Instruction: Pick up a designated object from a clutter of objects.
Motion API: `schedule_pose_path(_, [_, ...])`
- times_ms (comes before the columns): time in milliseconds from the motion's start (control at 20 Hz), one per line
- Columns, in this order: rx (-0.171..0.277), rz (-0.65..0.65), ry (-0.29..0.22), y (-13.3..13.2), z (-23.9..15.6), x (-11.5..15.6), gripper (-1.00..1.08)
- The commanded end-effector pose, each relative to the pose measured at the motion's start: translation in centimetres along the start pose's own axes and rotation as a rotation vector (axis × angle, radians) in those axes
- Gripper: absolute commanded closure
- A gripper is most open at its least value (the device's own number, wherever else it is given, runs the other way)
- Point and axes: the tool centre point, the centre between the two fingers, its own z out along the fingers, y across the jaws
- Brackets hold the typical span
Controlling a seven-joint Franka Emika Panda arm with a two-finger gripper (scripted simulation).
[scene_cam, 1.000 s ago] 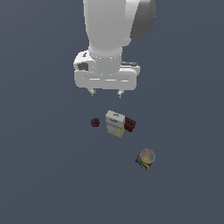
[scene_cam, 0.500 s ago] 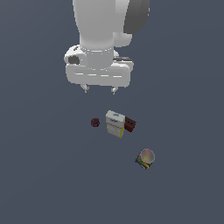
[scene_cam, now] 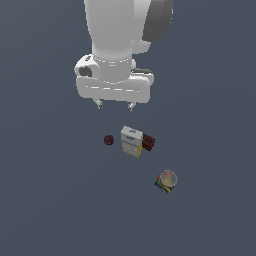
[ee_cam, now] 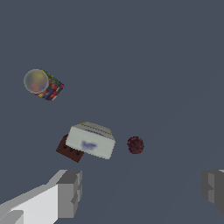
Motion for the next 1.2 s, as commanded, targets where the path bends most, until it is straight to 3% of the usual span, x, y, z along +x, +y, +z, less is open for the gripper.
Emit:
schedule_pose_path(0, [0.000,0.018,0.000,-0.5,0.4,0.6,-0.92])
schedule_pose_path(450, [0.003,0.132,0.002,-3.9,3.0,4.1,-0.92])
schedule_pose_path(1150, [0.016,0.379,0.001,-12.2,10.4,9.9,-0.92])
